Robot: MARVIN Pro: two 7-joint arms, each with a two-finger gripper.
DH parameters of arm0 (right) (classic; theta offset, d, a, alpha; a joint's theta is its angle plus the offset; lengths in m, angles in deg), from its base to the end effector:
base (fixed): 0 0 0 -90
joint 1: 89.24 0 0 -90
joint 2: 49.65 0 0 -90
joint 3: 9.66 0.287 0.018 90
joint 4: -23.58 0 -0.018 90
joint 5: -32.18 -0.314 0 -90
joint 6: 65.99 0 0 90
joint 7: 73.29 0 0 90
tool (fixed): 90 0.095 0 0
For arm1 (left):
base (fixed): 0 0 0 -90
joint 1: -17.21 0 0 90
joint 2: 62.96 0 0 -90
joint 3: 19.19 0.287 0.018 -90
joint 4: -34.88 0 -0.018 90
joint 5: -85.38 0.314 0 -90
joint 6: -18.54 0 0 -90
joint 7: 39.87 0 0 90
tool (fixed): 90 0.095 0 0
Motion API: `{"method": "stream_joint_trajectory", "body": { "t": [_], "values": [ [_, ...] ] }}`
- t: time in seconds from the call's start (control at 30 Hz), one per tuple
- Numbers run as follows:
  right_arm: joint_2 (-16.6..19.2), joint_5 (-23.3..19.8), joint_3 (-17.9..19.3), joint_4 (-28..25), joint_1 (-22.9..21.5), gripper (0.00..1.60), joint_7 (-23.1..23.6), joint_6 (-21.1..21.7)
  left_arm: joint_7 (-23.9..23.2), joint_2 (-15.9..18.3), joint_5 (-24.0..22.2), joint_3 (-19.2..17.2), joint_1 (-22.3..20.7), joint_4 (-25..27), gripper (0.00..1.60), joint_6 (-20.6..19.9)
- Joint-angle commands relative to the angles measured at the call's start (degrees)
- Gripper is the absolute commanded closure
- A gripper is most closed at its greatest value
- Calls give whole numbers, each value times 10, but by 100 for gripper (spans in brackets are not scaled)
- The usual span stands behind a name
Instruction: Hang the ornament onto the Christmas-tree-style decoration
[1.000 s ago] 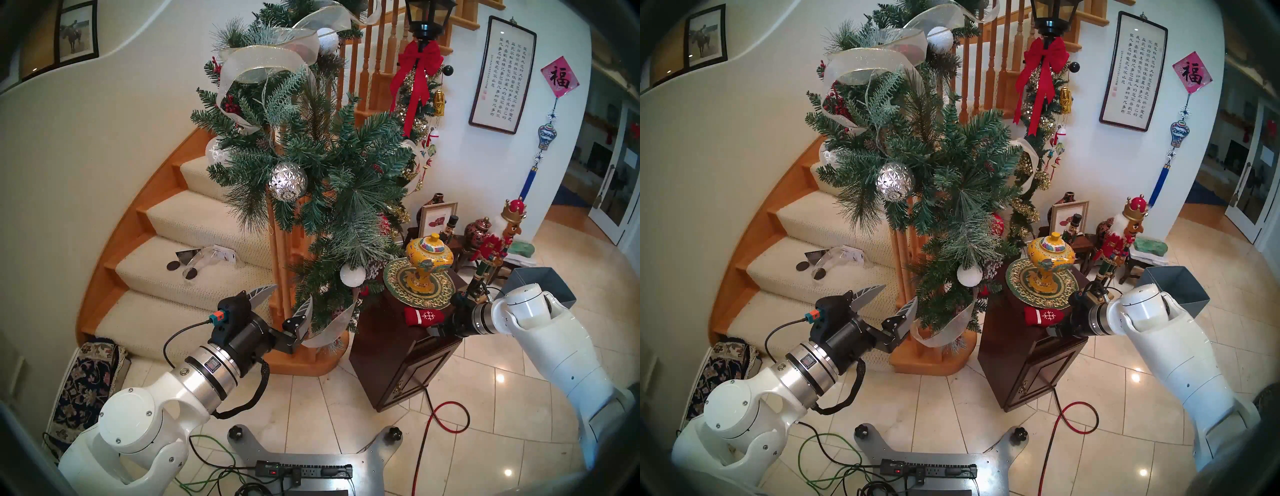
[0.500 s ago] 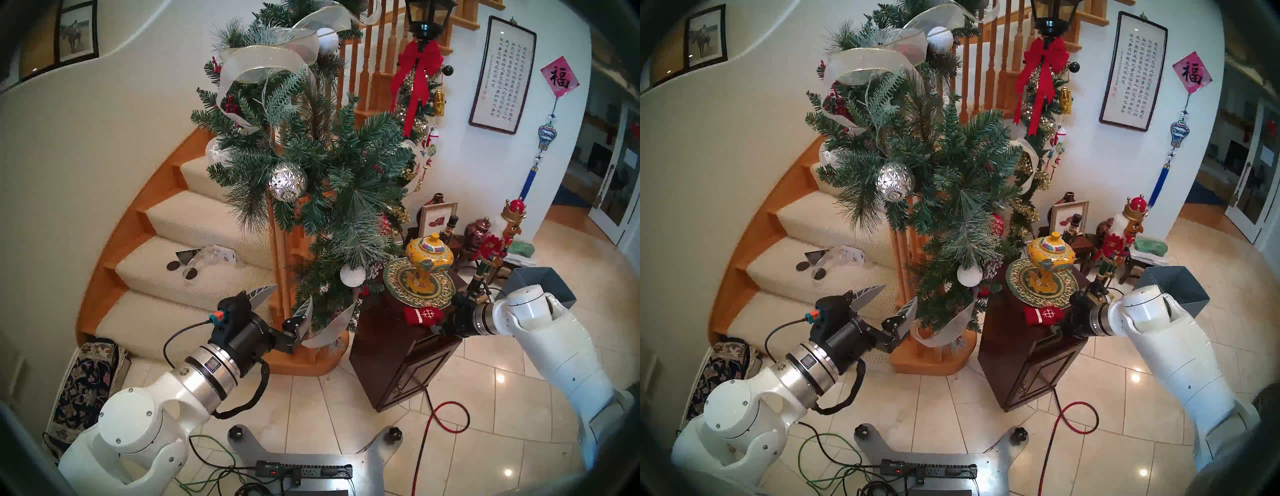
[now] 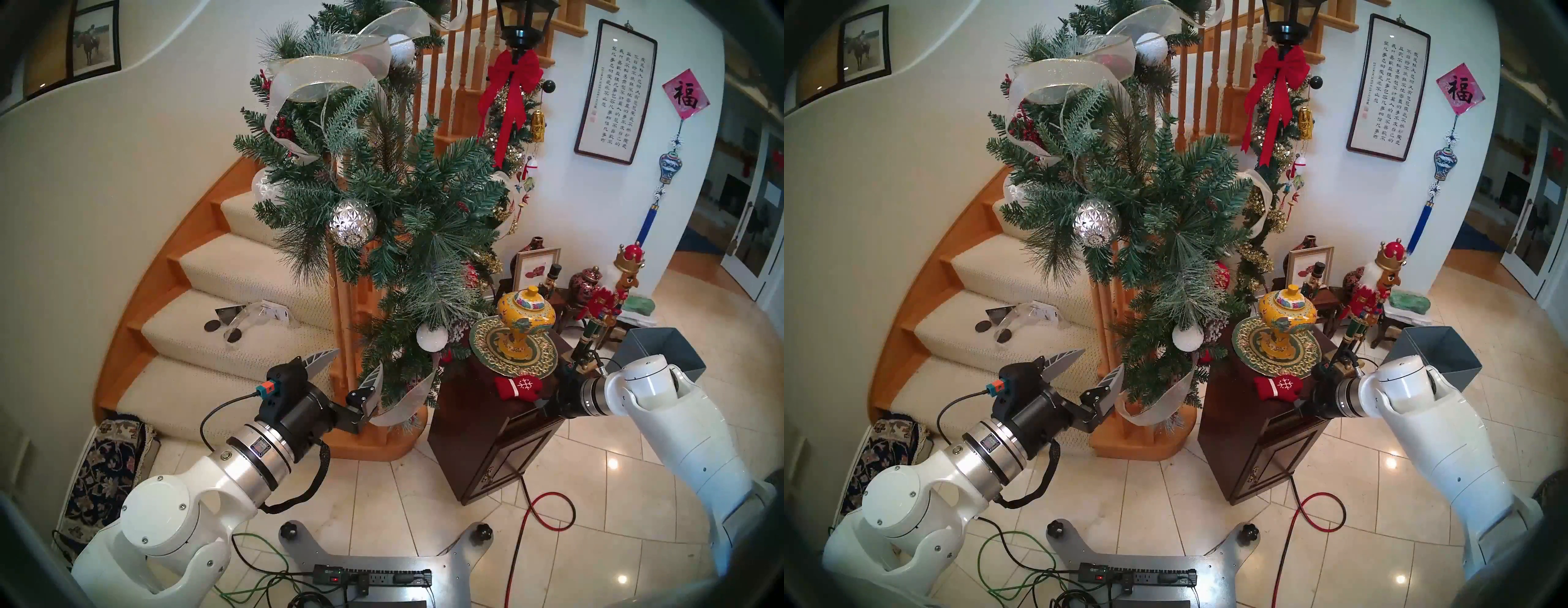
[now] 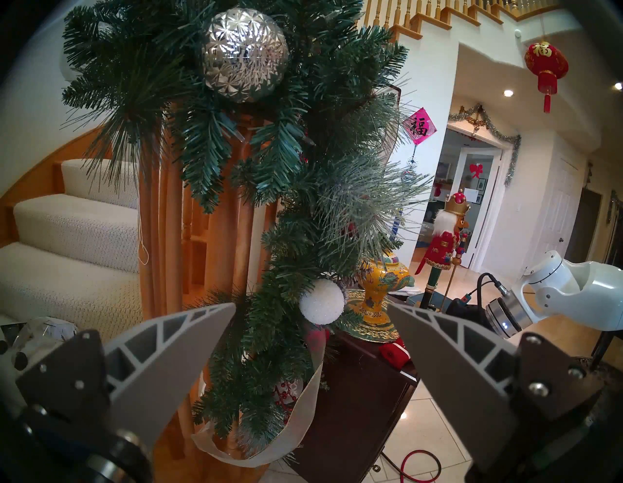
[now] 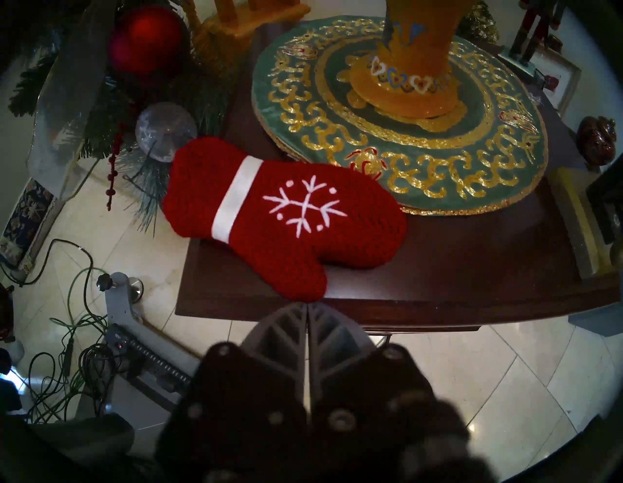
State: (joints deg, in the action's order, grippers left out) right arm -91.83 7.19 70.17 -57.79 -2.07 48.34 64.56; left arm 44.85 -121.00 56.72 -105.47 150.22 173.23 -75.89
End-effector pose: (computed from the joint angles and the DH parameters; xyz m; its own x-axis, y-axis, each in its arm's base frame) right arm 0.3819 -0.1972 -0.3409 0.7640 0.3086 0.5666 0.4026 -0.9143 -0.0448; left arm 0.2132 -0.0287 -0.2158 0.1394 0.0997 0.9852 -0.5069 -0.8475 0.1575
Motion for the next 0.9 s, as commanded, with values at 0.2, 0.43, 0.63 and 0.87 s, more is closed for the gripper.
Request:
{"method": "stream_joint_trajectory", "body": {
  "t": [0.2, 0.43, 0.63, 0.87],
  "values": [
    [15, -9, 16, -12, 9, 78, 3, -4, 1, -1, 1, 0, 0, 5, 0, 2],
    [22, -12, 15, -15, 9, 3, 9, -5, 1, -1, 1, 0, 0, 5, 0, 2],
    [30, -14, 18, -20, 10, 0, 15, -4, 1, -1, 1, 0, 0, 5, 0, 2],
    [32, -12, 13, -15, -2, 0, 24, -7, 1, -1, 1, 0, 0, 5, 0, 2]
  ]
}}
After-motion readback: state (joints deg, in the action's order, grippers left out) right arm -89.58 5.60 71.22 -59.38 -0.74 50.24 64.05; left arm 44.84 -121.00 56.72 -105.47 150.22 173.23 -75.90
